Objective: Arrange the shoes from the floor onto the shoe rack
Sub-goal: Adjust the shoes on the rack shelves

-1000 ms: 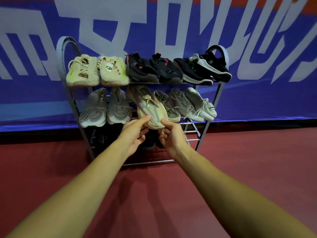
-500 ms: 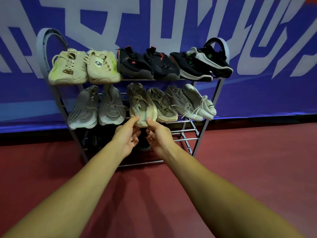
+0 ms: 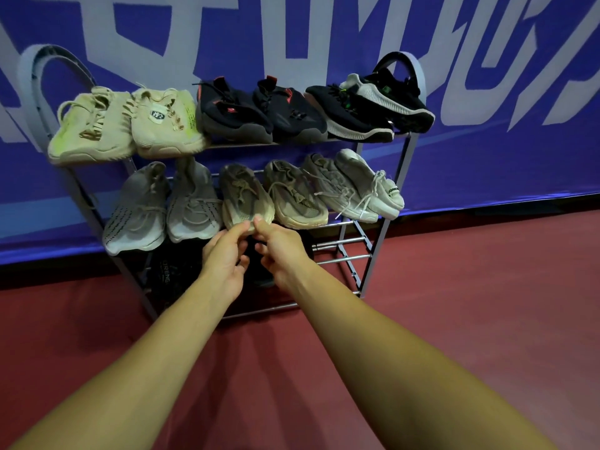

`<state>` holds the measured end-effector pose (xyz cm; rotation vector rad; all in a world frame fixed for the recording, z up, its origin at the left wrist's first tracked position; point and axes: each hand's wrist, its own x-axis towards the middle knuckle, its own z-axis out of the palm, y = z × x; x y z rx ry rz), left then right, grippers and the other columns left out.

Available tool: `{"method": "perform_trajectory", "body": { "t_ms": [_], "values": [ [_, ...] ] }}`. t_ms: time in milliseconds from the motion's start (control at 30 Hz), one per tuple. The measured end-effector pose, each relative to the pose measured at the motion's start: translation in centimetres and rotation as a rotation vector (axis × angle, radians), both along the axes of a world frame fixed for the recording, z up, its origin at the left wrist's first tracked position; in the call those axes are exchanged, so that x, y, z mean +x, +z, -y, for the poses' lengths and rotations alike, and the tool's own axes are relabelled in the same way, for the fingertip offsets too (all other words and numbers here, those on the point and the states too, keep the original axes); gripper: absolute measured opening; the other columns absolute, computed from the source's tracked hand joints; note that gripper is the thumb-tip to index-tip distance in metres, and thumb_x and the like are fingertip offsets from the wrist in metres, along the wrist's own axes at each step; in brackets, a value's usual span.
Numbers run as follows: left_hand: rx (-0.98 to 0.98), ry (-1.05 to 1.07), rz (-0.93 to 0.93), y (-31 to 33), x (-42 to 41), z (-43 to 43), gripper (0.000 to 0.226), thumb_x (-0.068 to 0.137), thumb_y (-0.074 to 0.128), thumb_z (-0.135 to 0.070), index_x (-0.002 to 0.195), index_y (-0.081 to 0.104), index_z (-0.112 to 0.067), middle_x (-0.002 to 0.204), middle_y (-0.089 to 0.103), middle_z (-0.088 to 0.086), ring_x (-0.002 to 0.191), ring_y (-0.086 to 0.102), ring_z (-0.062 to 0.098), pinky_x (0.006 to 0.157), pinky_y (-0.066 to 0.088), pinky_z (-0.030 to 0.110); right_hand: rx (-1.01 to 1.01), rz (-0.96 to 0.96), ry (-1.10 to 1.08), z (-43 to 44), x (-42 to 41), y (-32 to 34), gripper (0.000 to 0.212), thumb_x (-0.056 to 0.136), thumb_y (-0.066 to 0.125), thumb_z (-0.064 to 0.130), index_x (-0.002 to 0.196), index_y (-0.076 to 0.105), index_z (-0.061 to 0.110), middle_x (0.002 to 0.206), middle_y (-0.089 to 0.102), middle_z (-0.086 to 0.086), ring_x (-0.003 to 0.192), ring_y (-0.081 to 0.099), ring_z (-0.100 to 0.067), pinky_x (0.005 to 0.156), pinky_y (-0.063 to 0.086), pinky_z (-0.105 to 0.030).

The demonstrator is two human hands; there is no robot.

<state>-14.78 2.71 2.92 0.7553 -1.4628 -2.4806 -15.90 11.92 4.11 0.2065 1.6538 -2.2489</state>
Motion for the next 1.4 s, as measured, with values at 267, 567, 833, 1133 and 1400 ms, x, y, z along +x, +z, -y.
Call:
{"method": "perform_trajectory", "body": {
  "t_ms": [267, 567, 833, 1133, 1400],
  "values": [
    [0.046, 0.162, -0.006, 0.5, -0.1, -0.6, 0.011, 0.076, 0.081, -0.024, 0.075, 0.071, -0.021, 0.070, 0.069, -0.011, 0.057, 0.051, 0.001, 0.049, 0.034, 0.018, 0.003, 0.202, -0.434, -1.2, -0.8, -0.7, 0.054, 0.084, 0.066, 0.061, 0.100, 0.063, 0.010, 0.091, 0.072, -0.008, 0.071, 0.062, -0.018, 0.057, 0.043, -0.030],
    [0.021, 0.191, -0.022, 0.6, -0.1, -0.3, 0.028, 0.076, 0.081, -0.027, 0.049, 0.074, -0.026, 0.057, 0.063, -0.011, 0.045, 0.046, 0.000, 0.043, 0.034, 0.016, -0.187, 0.208, -0.461, -2.9, -2.4, 0.8, 0.028, 0.091, 0.058, 0.024, 0.099, 0.071, 0.001, 0.072, 0.071, -0.006, 0.035, 0.038, -0.006, 0.034, 0.028, -0.017],
    [-0.051, 0.197, 0.003, -0.7, -0.2, 0.4, 0.015, 0.074, 0.084, -0.029, 0.082, 0.074, -0.022, 0.064, 0.061, -0.008, 0.049, 0.047, 0.001, 0.045, 0.036, 0.018, -0.155, 0.200, -0.352, -2.6, -1.8, 0.6, 0.016, 0.092, 0.057, 0.017, 0.094, 0.066, 0.004, 0.079, 0.074, -0.005, 0.045, 0.041, -0.008, 0.034, 0.026, -0.016],
    [0.009, 0.169, 0.023, -0.2, -0.3, -0.1, 0.014, 0.078, 0.081, -0.028, 0.077, 0.069, -0.021, 0.071, 0.060, -0.005, 0.059, 0.050, 0.004, 0.050, 0.035, 0.019, -0.124, 0.196, -0.256, -2.8, -1.0, 0.7, 0.012, 0.092, 0.056, 0.015, 0.083, 0.062, 0.008, 0.076, 0.072, -0.005, 0.048, 0.043, -0.007, 0.038, 0.026, -0.015],
    [-0.004, -0.110, 0.104, 0.4, -0.1, -1.2, 0.022, 0.083, 0.075, -0.037, 0.094, 0.067, -0.020, 0.087, 0.064, -0.003, 0.068, 0.055, 0.007, 0.056, 0.033, 0.022, 0.067, 0.126, -0.182, -4.3, -1.1, 0.9, 0.036, 0.087, 0.066, 0.043, 0.102, 0.070, 0.010, 0.092, 0.075, -0.008, 0.057, 0.051, -0.011, 0.051, 0.035, -0.022]
  ]
}}
